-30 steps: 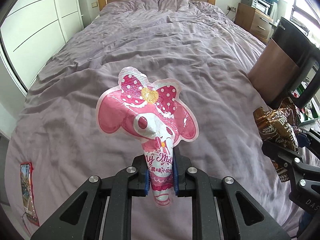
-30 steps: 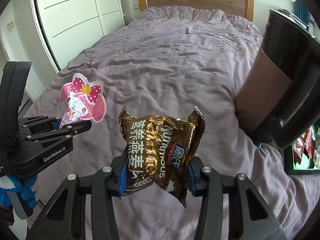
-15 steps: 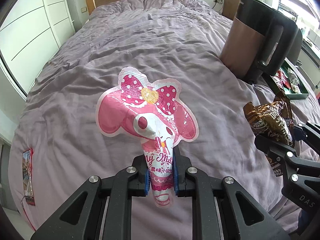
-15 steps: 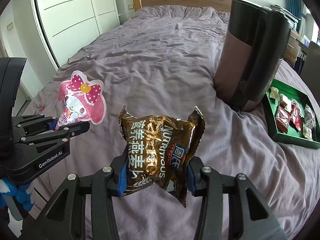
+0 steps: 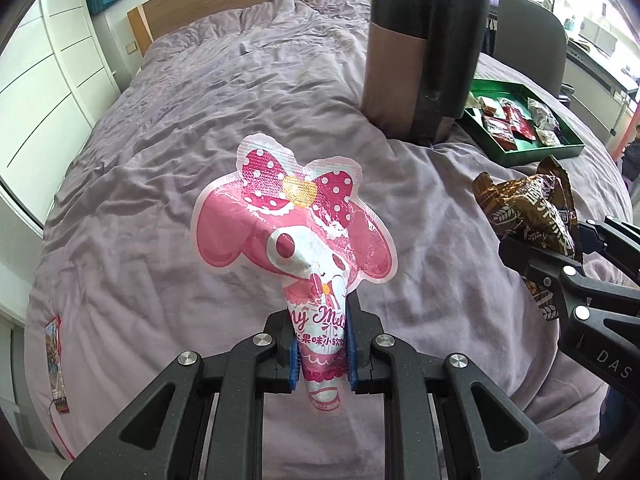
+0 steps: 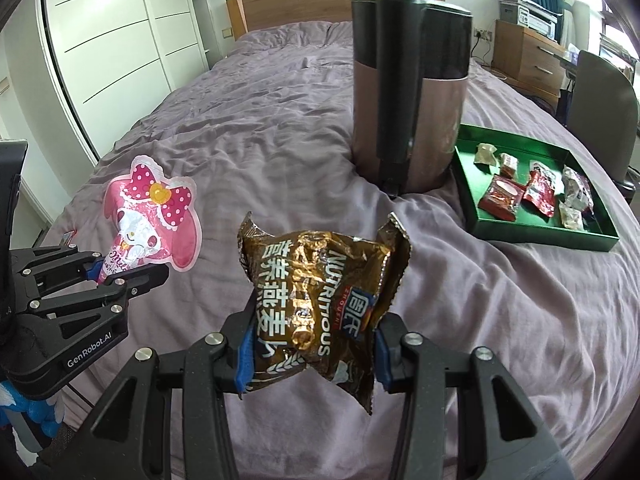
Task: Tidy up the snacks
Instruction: 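Carry the pink pouch and brown oat bag over the green tray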
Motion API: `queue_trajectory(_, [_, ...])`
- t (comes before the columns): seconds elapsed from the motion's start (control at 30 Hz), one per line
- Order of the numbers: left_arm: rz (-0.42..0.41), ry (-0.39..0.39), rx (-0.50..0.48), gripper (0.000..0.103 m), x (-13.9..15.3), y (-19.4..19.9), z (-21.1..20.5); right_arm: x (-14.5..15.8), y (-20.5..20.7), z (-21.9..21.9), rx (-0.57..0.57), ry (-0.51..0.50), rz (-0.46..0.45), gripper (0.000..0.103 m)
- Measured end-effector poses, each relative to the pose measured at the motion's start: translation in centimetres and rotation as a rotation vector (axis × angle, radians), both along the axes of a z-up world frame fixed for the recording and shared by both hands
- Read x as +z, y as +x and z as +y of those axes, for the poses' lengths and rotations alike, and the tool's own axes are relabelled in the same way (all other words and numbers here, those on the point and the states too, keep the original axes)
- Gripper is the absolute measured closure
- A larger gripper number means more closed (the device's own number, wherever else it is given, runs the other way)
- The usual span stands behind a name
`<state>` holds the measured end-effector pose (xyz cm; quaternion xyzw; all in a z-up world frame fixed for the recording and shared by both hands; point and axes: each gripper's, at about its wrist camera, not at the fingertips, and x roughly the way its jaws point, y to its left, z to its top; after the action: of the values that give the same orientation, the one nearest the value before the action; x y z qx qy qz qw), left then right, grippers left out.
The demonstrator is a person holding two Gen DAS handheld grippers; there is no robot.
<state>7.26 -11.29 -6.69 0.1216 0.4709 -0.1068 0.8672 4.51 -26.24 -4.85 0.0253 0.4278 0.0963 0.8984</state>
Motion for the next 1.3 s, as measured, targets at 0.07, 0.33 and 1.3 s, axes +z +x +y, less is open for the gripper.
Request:
queue_trajectory(0.07, [-0.004, 0.005, -0.022, 0.089, 0.3, -0.3, -1.2, 0.3, -0.3, -1.2, -0.019, 0.003, -0.01, 0.0])
queue_trajectory(0.33, [-0.017, 0.014, -0.13, 0.089, 1.4, -1.3, -7.0, 1.4, -1.0, -6.2, -0.102, 0.002, -0.04, 0.0])
queue_trajectory(1.3, [-0.029, -0.037, -0.358, 0.089, 2.2, 5.9, -25.6, 1.6, 6.8, -24.6, -0.335, -0.046, -0.069, 0.0])
